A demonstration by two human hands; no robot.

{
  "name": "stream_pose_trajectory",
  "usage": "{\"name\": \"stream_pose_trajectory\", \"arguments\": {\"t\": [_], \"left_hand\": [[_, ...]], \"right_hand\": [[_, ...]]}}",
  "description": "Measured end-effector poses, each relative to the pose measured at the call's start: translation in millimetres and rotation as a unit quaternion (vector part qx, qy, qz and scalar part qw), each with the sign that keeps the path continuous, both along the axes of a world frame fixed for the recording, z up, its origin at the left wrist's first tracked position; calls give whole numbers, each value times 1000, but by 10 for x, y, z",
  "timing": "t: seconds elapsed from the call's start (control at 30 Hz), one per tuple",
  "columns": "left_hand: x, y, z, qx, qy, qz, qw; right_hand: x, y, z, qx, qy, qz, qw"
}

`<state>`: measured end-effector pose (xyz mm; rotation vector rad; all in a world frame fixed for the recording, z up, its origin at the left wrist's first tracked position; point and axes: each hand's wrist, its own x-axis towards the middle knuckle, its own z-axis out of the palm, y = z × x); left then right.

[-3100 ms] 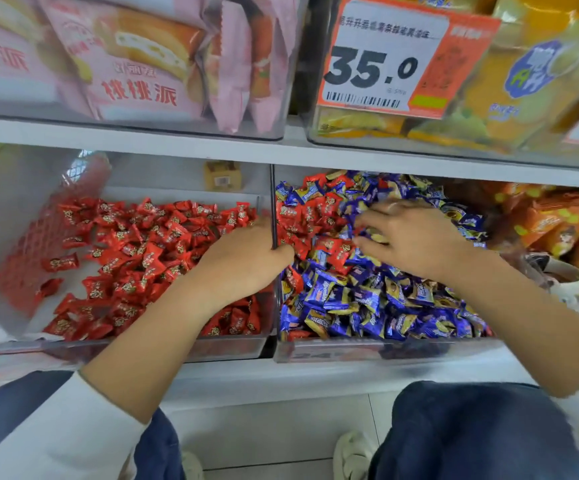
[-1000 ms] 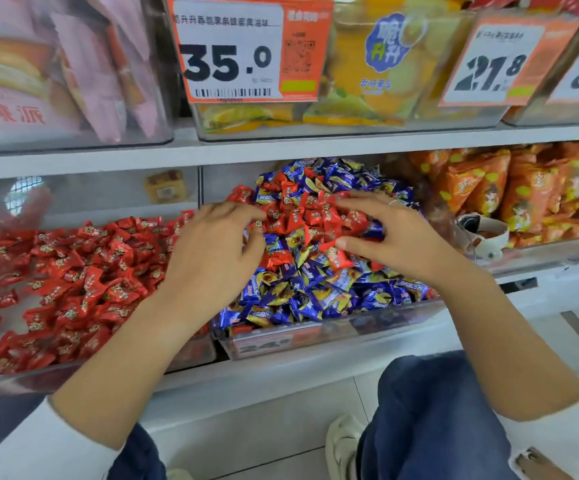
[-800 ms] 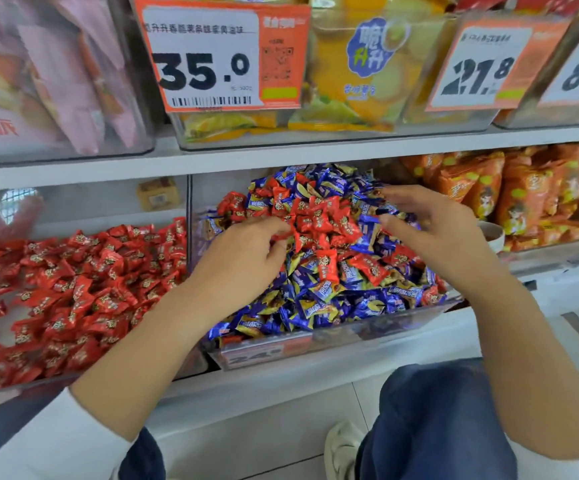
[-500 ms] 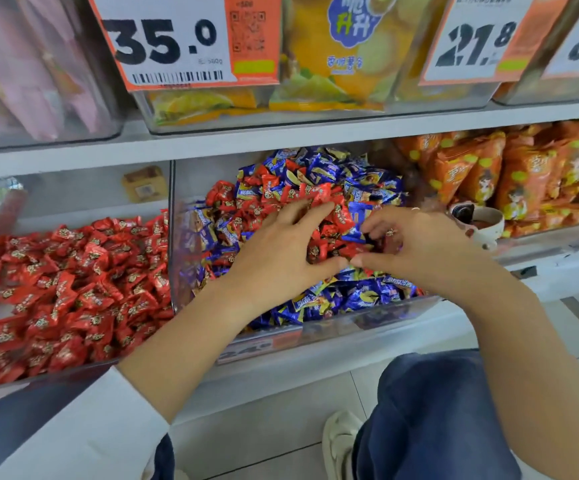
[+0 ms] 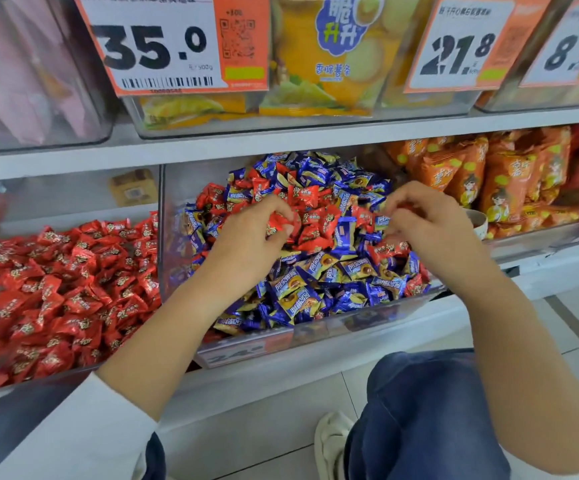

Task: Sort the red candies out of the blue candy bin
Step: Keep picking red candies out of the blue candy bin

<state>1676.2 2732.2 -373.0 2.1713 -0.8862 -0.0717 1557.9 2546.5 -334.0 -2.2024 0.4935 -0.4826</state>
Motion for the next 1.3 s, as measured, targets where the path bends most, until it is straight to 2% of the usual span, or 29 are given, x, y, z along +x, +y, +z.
{"name": "stream_pose_trajectory", "arguments": {"t": [0.1,0.2,0.3,0.43,0.47,0.5,0.73,0.77,0.9,0.97,1.03,1.13,1.2,1.3], "left_hand": [[41,14,-11,-26,73,5,997],[52,26,37,-96,225,28,969],[84,56,107,-227,374,52,898],[135,117,170,-370,548,82,746],[142,118,163,-382,566,90,725],[148,113,141,-382,569,94,723],[137,52,6,-304,434,106,841],[126,39,4,-301,430,116,843],[126,38,21,-315,479,139,807],[138,45,22,-287,456,139,831],[116,36,48,-230,409,120,875],[69,-10,102,-79,306,85,945],[48,-42,118,-30,224,90,970],[42,-35,115,-17,118,101,988]], "right_hand": [[-100,-111,35,-9,19,-35,999],[-170,-185,-35,-105,119,-17,987],[-144,-175,-114,-174,217,26,960],[-78,-155,-197,-239,223,32,945],[-68,-152,-205,-246,209,25,946],[-62,-148,-207,-247,195,18,949],[-39,-102,-163,-192,124,-45,972],[-36,-105,-155,-180,120,-45,975],[-35,-113,-125,-120,97,-29,988],[-29,-109,-129,-100,88,-25,991],[-7,-86,-129,-85,98,-36,991],[21,-53,-128,-120,108,-53,985],[29,-70,-124,-124,91,-54,987],[35,-106,-144,-123,63,-22,990]]}}
